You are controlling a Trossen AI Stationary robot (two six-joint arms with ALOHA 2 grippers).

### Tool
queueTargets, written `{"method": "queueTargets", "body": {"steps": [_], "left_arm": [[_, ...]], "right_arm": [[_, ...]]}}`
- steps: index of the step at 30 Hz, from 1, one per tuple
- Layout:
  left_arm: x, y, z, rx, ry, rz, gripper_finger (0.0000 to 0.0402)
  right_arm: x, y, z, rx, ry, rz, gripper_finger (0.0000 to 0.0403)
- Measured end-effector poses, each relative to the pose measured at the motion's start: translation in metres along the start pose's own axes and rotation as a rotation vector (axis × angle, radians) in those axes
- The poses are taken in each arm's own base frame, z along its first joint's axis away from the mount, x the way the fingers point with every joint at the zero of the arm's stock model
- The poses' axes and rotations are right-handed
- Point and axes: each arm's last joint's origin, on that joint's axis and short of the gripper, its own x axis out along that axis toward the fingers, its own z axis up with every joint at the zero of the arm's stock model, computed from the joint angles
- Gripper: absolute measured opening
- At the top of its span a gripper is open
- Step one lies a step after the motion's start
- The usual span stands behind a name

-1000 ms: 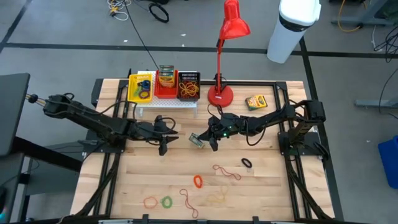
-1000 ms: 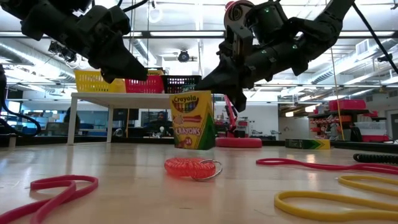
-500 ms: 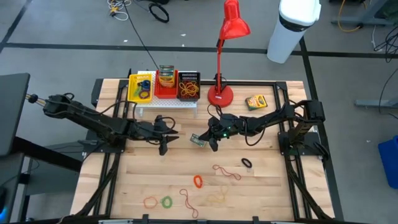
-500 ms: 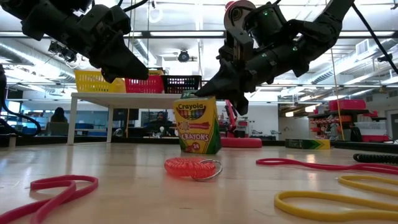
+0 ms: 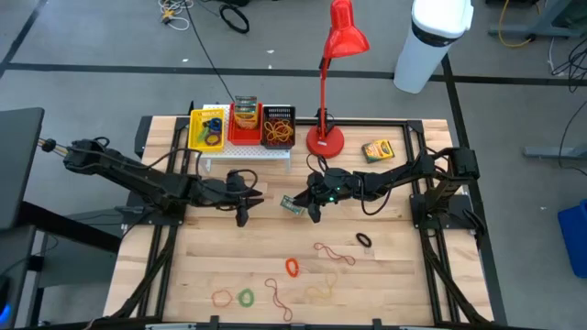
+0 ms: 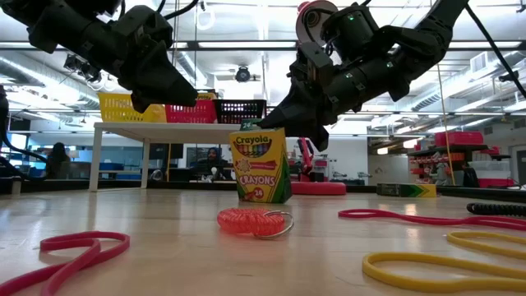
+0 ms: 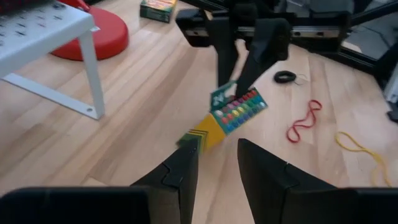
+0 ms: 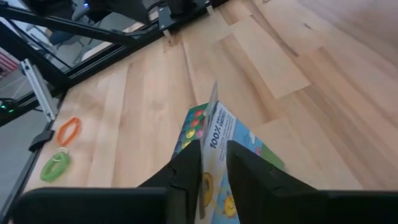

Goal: Pick & Place Office Desk Supplies
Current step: Put the crayon box into the red bin on the shelf

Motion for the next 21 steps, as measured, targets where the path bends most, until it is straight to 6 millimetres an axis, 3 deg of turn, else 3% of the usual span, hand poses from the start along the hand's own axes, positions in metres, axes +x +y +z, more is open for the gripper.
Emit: {"method": "queueTargets", "body": {"steps": [14,21], "left_arm": [[0.005,0.012,0.005,-0.055,0.035,-0.050,0.0119],[0.006,0.014,0.005,-0.053,0.048,-0.076,0.0119]], "right_arm": [[-0.001,0.001,0.001,-0.021,-0.005,-0.003,0.0200],[-0.001,0.000,0.001,-0.042,0.001,-0.005,0.0204]]}}
